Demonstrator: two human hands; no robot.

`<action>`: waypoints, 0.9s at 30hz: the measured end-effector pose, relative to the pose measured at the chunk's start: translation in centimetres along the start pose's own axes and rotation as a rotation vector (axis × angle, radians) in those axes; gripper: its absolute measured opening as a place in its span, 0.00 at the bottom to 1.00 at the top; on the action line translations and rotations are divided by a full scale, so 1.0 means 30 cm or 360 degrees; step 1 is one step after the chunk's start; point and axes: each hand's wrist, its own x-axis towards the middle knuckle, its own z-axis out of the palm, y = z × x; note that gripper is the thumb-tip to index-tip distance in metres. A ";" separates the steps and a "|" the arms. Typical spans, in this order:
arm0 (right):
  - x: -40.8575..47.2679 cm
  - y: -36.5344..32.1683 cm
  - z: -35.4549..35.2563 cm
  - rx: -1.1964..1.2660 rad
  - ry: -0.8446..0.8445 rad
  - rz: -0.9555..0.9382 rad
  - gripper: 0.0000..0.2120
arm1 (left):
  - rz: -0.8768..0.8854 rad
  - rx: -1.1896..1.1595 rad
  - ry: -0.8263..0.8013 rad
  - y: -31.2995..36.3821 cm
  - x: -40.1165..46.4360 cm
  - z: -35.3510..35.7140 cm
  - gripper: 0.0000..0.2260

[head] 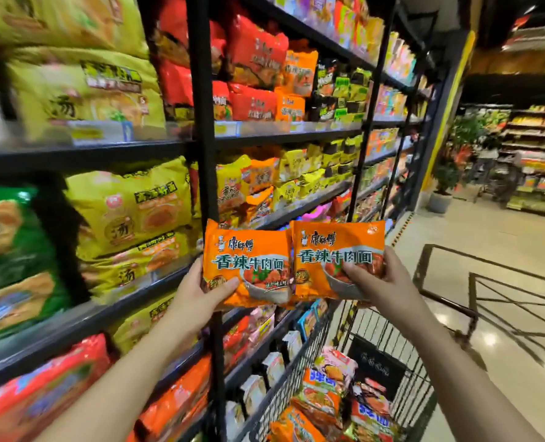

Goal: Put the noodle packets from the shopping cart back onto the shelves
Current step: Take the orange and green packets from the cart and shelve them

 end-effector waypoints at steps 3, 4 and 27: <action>-0.031 -0.052 0.103 0.0042 -0.0149 -0.0071 0.17 | 0.0028 0.0033 0.0128 0.047 -0.144 -0.129 0.21; -0.042 -0.075 0.135 0.0055 -0.0188 -0.0106 0.16 | 0.0038 0.0032 0.0165 0.063 -0.185 -0.164 0.21; -1.034 -0.799 1.150 0.0502 -0.1286 -0.0505 0.20 | 0.0104 0.0359 0.1304 0.382 -1.710 -1.154 0.20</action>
